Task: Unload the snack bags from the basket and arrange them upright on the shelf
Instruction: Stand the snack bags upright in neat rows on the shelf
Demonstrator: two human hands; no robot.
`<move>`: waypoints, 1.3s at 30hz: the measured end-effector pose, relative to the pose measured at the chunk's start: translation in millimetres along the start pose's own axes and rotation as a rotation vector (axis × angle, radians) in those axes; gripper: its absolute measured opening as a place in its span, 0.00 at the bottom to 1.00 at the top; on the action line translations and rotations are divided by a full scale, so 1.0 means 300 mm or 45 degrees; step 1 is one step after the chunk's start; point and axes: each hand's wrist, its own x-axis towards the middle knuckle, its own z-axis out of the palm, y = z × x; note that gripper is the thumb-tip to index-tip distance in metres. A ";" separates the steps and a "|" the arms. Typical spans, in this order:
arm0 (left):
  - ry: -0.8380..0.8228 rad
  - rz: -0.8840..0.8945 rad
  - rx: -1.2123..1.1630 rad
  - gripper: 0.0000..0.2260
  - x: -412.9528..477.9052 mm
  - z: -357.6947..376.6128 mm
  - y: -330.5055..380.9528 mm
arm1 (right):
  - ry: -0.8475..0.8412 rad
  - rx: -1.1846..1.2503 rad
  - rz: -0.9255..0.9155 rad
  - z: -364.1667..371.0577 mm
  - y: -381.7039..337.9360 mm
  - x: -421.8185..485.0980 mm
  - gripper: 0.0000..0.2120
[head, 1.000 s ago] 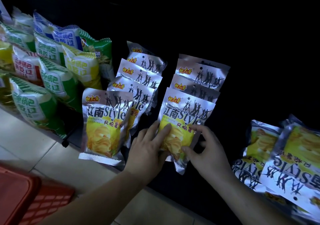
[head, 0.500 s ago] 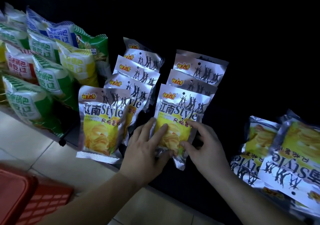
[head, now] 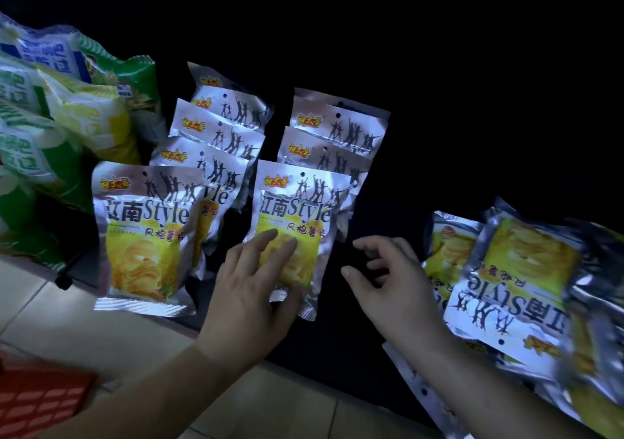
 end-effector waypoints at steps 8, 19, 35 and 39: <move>-0.626 -0.204 -0.516 0.16 0.015 0.206 0.333 | 0.114 -0.527 0.119 -0.288 0.123 -0.130 0.06; -0.765 0.032 -0.432 0.11 -0.178 0.229 0.616 | -0.131 -0.470 0.235 -0.435 0.273 -0.386 0.07; -1.057 -0.087 -0.809 0.14 -0.104 0.141 0.691 | -0.151 -0.170 0.121 -0.509 0.293 -0.516 0.15; -0.938 -0.027 -0.812 0.19 0.072 0.011 0.666 | -0.293 0.208 0.274 -0.487 0.209 -0.445 0.18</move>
